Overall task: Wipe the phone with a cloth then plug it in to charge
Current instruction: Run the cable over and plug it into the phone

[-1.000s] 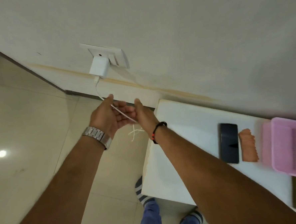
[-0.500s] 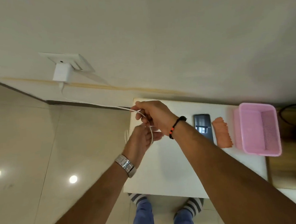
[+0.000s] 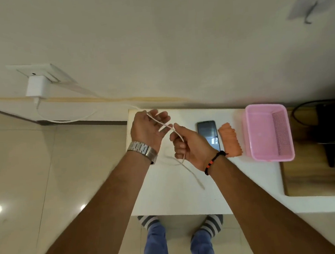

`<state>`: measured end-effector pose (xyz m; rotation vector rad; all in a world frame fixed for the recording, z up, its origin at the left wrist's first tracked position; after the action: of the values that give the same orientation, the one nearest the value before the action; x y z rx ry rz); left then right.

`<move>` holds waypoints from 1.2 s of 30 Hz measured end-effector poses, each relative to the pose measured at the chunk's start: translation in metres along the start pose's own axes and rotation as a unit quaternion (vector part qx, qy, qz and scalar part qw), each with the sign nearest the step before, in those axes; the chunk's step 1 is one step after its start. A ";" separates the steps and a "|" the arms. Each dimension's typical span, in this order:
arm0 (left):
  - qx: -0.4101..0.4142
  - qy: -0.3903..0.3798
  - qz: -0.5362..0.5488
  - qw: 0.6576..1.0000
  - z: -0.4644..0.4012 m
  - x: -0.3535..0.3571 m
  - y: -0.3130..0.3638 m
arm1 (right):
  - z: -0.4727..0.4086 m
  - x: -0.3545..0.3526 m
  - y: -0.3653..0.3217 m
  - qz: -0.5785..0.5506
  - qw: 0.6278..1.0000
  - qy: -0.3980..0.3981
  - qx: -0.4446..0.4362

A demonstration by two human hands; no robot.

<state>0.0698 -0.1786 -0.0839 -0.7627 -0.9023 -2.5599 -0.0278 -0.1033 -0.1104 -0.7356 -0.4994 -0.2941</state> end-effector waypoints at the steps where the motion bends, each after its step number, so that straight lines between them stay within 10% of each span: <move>1: -0.018 -0.013 -0.022 1.000 0.003 0.000 -0.013 | 0.002 -0.006 -0.006 -0.006 1.000 0.005 -0.008; 14: -0.058 -0.085 -0.396 0.913 0.044 0.006 -0.114 | 0.004 -0.039 -0.035 -0.006 0.999 0.050 -0.002; 24: -0.030 0.033 0.038 0.998 0.018 0.004 -0.084 | 0.039 -0.027 0.033 0.052 0.992 -0.059 0.101; 36: -0.055 0.284 -0.035 0.957 0.032 -0.138 -0.083 | 0.105 -0.115 0.019 0.088 0.994 0.008 0.071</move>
<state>0.1554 -0.0793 -0.1830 0.0032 -0.6074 -2.6772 -0.1512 -0.0073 -0.1157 -0.6330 -0.4317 -0.0978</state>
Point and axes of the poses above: each hand's wrist, its own z-axis away from the middle knuckle, its own x-axis out of the palm, y = z × x, the point moved 10 cm from there along -z, towards the middle knuckle, and after that the axes turned 13 degrees about -y, right-handed, at the moved point
